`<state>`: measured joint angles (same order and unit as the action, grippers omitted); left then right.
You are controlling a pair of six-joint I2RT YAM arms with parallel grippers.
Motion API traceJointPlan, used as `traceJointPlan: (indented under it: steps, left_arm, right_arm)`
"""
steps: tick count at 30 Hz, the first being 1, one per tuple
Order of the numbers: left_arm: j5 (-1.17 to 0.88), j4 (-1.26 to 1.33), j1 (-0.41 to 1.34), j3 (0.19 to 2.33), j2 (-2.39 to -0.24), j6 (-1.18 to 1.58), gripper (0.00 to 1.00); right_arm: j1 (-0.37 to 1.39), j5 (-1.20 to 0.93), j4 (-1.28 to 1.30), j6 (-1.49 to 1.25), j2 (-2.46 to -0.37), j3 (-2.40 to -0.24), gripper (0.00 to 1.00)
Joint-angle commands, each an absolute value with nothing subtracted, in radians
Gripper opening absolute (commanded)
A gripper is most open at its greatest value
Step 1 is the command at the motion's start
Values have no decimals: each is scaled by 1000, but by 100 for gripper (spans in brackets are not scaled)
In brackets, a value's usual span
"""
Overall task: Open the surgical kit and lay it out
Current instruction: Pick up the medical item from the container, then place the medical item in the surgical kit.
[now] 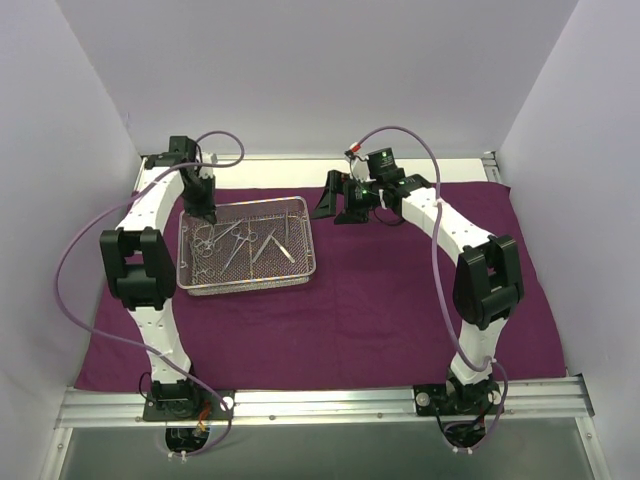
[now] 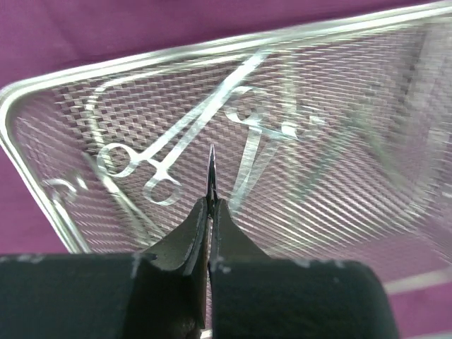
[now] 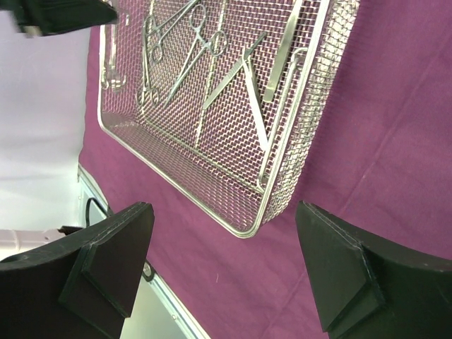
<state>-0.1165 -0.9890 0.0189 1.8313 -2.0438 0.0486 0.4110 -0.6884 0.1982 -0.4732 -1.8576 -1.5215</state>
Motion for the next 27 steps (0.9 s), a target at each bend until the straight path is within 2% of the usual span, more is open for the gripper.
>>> traceJointPlan:
  steps: [1,8,13,16,21,27]
  left_arm:
    - [-299,-1005,11,1836,-1931,92,2]
    - [-650,-845,23,1694,-1763,306,2]
    - [-816,-651,72,1530,-1668,460,2]
    - [-865,-488,95,1418,-1602,603,2]
    - [-911,-260,127,1315,-1536,773,2]
    - [-913,-154,160,1262,-1499,845,2]
  right_arm:
    - [410,-753,178,-442,-1822,-1562,84]
    - [463,-916,-6,-468,-1775,-1536,84]
    - [498,-988,-251,-618,-1735,-1430,76]
    - [518,-1006,-379,-676,-1721,-1407,75]
    - [535,-1002,-409,-707,-1712,-1376,71]
    - [537,-1005,-491,-764,-1687,-1312,66]
